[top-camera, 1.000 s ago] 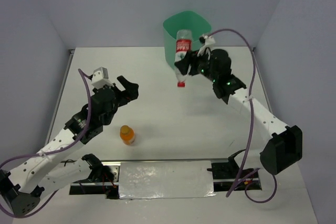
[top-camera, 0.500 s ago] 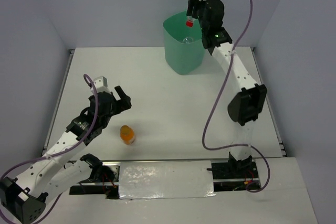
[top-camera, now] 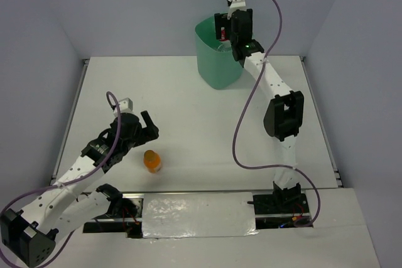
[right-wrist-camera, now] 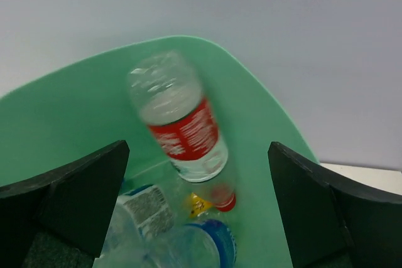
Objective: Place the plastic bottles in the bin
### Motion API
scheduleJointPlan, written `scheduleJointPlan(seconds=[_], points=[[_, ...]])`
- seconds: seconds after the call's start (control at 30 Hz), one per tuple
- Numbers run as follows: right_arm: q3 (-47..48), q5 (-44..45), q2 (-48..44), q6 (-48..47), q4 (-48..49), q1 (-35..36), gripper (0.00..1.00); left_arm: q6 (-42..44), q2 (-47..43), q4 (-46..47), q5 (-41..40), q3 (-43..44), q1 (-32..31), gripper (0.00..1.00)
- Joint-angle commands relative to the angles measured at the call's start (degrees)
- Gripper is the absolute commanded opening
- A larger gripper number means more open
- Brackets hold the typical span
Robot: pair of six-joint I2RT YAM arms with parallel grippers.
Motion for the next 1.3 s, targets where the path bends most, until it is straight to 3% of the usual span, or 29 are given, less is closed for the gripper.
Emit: scheduleJointPlan(seconds=[0.0, 0.47, 0.63, 0.83, 1.17, 1.27], points=[[-0.2, -3.2, -12.2, 1.9, -0.8, 0.0, 1.0, -2.3, -0.8, -3.8, 0.6, -0.1, 0.2, 0.99], [-39.1, -14.5, -43.6, 12.3, 8.2, 1.4, 1.0, -2.2, -4.0, -10.6, 6.9, -2.1, -0.4, 0.99], [-48.0, -12.6, -48.6, 15.3, 5.7, 2.2, 1.0, -2.2, -3.5, -11.2, 7.6, -2.4, -3.1, 0.99], [-55.5, -12.3, -54.0, 21.1, 1.8, 2.3, 1.0, -6.8, 1.8, -16.7, -0.3, -0.5, -8.7, 0.99], [-71.6, -15.1, -63.3, 25.9, 1.9, 4.4, 1.0, -6.7, 5.5, -15.6, -2.3, -0.6, -11.3, 0.91], [-74.6, -15.8, -65.0, 26.2, 2.0, 4.8, 1.0, -6.2, 6.6, -14.9, -1.7, -0.5, -12.0, 0.83]])
